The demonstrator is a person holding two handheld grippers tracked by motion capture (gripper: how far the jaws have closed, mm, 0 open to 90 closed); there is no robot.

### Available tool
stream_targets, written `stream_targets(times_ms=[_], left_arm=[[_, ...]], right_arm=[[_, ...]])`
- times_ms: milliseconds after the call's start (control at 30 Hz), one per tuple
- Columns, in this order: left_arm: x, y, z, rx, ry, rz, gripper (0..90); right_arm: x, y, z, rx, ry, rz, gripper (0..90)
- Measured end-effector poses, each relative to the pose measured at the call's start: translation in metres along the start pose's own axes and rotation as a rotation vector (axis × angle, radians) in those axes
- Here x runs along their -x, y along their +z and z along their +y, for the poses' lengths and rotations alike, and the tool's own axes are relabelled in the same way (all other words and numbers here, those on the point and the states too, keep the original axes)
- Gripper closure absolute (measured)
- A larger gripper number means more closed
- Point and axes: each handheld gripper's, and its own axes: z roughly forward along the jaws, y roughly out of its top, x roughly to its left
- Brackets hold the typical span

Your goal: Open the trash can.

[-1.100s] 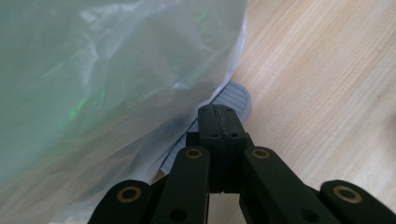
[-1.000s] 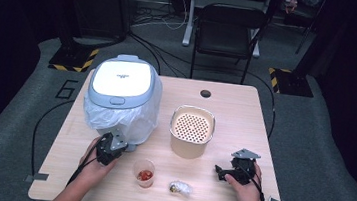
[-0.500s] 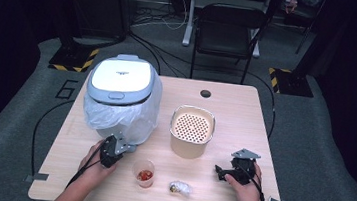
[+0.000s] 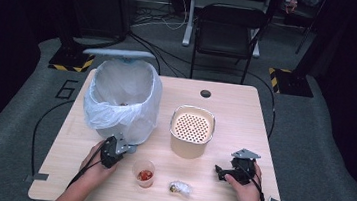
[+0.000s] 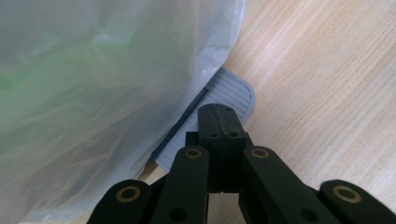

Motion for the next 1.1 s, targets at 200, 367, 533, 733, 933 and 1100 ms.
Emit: stream_targets(times_ms=[200, 367, 533, 733, 933, 1100], left_arm=[[-0.003, 0.000, -0.001, 0.010, -0.010, -0.019, 90.0], [-0.004, 0.000, -0.001, 0.010, -0.023, -0.028, 90.0], [-0.003, 0.001, 0.000, 0.009, -0.012, -0.020, 90.0], [-0.004, 0.001, -0.001, 0.009, -0.025, -0.026, 90.0], [0.000, 0.002, 0.000, 0.003, -0.089, -0.041, 90.0], [-0.001, 0.002, 0.000, 0.004, -0.081, -0.043, 90.0]], right_arm=[[0.000, 0.000, 0.000, 0.000, 0.000, 0.000, 0.0], [0.000, 0.000, 0.000, 0.000, 0.001, -0.004, 0.0], [-0.001, -0.001, 0.000, 0.007, 0.008, 0.005, 5.8], [-0.002, -0.009, 0.002, 0.007, 0.003, 0.022, 30.9], [-0.008, -0.016, 0.006, -0.021, -0.045, 0.034, 35.7], [-0.022, -0.032, 0.015, 0.011, -0.065, 0.065, 38.6]])
